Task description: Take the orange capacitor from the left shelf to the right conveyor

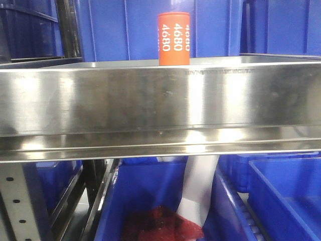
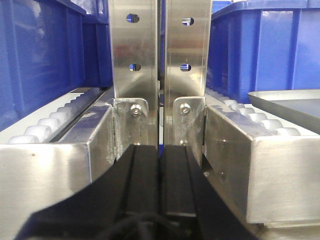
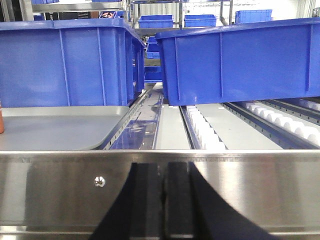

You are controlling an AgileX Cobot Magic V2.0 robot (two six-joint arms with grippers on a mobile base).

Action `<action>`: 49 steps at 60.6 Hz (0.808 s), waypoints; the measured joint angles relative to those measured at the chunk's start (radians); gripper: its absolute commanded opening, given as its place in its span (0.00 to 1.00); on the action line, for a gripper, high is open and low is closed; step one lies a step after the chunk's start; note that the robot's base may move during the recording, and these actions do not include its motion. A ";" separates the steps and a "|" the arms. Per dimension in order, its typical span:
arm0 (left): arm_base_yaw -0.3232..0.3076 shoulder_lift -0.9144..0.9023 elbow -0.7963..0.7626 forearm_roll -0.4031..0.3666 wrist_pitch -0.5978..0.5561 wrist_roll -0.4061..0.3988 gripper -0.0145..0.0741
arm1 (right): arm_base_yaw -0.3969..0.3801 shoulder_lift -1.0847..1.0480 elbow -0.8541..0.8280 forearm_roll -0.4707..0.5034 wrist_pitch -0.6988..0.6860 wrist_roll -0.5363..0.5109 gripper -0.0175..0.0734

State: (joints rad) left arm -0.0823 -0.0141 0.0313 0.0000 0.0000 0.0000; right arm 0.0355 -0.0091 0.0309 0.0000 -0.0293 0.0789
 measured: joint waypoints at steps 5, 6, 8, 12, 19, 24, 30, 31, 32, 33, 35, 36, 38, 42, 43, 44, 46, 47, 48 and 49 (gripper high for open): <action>0.000 0.000 0.000 0.000 0.000 0.000 0.05 | 0.000 0.000 0.000 0.000 0.000 0.000 0.24; 0.000 0.000 0.000 0.000 0.000 0.000 0.05 | 0.000 0.000 0.000 0.000 0.000 0.000 0.24; 0.000 0.000 0.000 0.000 0.000 0.000 0.05 | 0.000 0.000 0.000 0.000 0.000 0.000 0.24; 0.000 0.000 0.000 0.000 0.000 0.000 0.05 | 0.000 0.000 0.000 0.000 0.000 0.000 0.24; 0.000 0.000 0.000 0.000 0.000 0.000 0.05 | 0.000 0.000 0.000 0.000 0.000 0.000 0.24; 0.000 0.000 0.000 0.000 0.000 0.000 0.05 | 0.000 0.000 0.000 0.000 -0.002 0.000 0.24; 0.000 0.000 0.000 0.000 0.000 0.000 0.05 | 0.000 0.000 0.000 0.000 -0.041 0.000 0.24; 0.000 0.000 0.000 0.000 0.000 0.000 0.05 | 0.000 0.000 0.000 0.000 -0.050 0.000 0.24; 0.000 0.000 0.000 0.000 0.000 0.000 0.05 | 0.000 0.000 0.000 0.000 -0.060 0.000 0.24; 0.000 0.000 0.000 0.000 0.000 0.000 0.05 | 0.000 0.000 0.000 0.000 -0.077 0.000 0.24; 0.000 0.000 0.000 0.000 0.000 0.000 0.05 | 0.000 0.000 0.000 0.000 -0.110 0.002 0.24; 0.000 0.000 0.000 0.000 0.000 0.000 0.05 | 0.000 0.000 0.000 0.000 -0.124 0.005 0.24; 0.000 0.000 0.000 0.000 0.000 0.000 0.05 | 0.000 0.000 0.000 0.000 -0.153 0.014 0.24; 0.000 0.000 0.000 0.000 0.000 0.000 0.05 | 0.000 0.000 -0.005 0.000 -0.187 0.040 0.25; 0.000 0.000 0.000 0.000 0.000 0.000 0.05 | 0.000 0.000 -0.014 0.000 -0.187 0.049 0.25; 0.000 0.000 0.000 0.000 0.000 0.000 0.05 | 0.000 0.000 -0.023 0.000 -0.178 0.054 0.25; 0.000 0.000 0.000 0.000 0.000 0.000 0.05 | 0.000 0.000 -0.045 -0.009 -0.161 0.062 0.25; 0.000 0.000 0.000 0.000 0.000 0.000 0.05 | 0.000 0.000 -0.060 -0.016 -0.151 0.064 0.25; 0.000 0.000 0.000 0.000 0.000 0.000 0.05 | 0.000 0.000 -0.077 -0.022 -0.139 0.069 0.25; 0.000 0.000 0.000 0.000 0.000 0.000 0.05 | 0.000 0.002 -0.104 -0.033 -0.120 0.069 0.25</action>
State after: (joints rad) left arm -0.0823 -0.0141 0.0313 0.0000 0.0000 0.0000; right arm 0.0355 -0.0067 -0.0732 -0.0335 -0.1489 0.1481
